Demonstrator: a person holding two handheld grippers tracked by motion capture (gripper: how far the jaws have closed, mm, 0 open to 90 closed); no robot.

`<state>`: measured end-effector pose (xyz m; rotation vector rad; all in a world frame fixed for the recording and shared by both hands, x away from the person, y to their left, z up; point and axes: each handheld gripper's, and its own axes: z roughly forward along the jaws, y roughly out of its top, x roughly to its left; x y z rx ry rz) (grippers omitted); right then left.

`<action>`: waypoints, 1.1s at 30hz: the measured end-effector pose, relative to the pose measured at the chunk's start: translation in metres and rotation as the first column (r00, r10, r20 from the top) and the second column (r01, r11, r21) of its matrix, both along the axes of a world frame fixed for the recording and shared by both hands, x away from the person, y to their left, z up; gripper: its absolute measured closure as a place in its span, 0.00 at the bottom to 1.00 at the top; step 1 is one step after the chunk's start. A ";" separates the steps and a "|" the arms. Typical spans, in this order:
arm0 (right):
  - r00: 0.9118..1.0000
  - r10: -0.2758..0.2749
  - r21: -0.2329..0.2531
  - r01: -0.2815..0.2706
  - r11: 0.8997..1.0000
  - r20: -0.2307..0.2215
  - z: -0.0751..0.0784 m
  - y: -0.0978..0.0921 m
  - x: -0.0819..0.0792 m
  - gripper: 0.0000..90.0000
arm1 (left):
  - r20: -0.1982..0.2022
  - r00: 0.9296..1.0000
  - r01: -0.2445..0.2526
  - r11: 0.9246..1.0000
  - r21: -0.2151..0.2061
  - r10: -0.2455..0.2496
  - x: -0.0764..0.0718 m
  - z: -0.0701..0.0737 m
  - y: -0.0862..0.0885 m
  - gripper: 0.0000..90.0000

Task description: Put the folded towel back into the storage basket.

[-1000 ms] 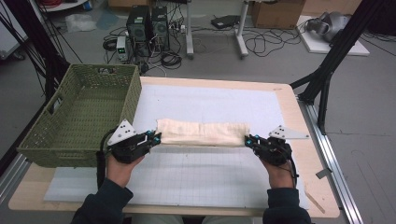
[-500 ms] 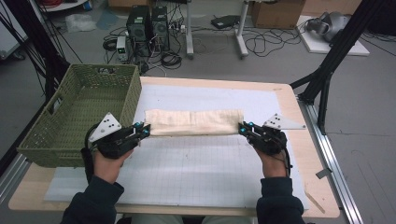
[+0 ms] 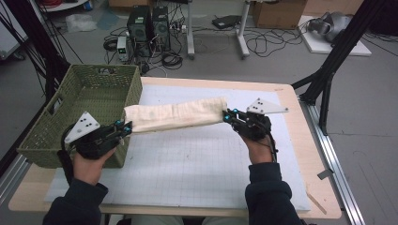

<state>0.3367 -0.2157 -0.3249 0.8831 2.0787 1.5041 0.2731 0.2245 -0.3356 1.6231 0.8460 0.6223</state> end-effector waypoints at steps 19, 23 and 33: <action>0.993 0.116 -0.016 -0.116 0.993 0.012 0.016 0.075 0.045 0.92 | 0.014 0.991 -0.133 0.991 0.003 0.132 -0.024 0.006 0.055 0.91; 0.991 0.136 -0.022 -0.135 0.991 0.008 0.015 0.090 0.052 0.92 | 0.016 0.987 -0.159 0.987 0.003 0.159 -0.030 0.006 0.063 0.91; 0.982 0.186 -0.025 -0.186 0.982 0.011 0.019 0.127 0.069 0.92 | 0.016 0.974 -0.224 0.974 0.005 0.224 -0.045 0.005 0.086 0.91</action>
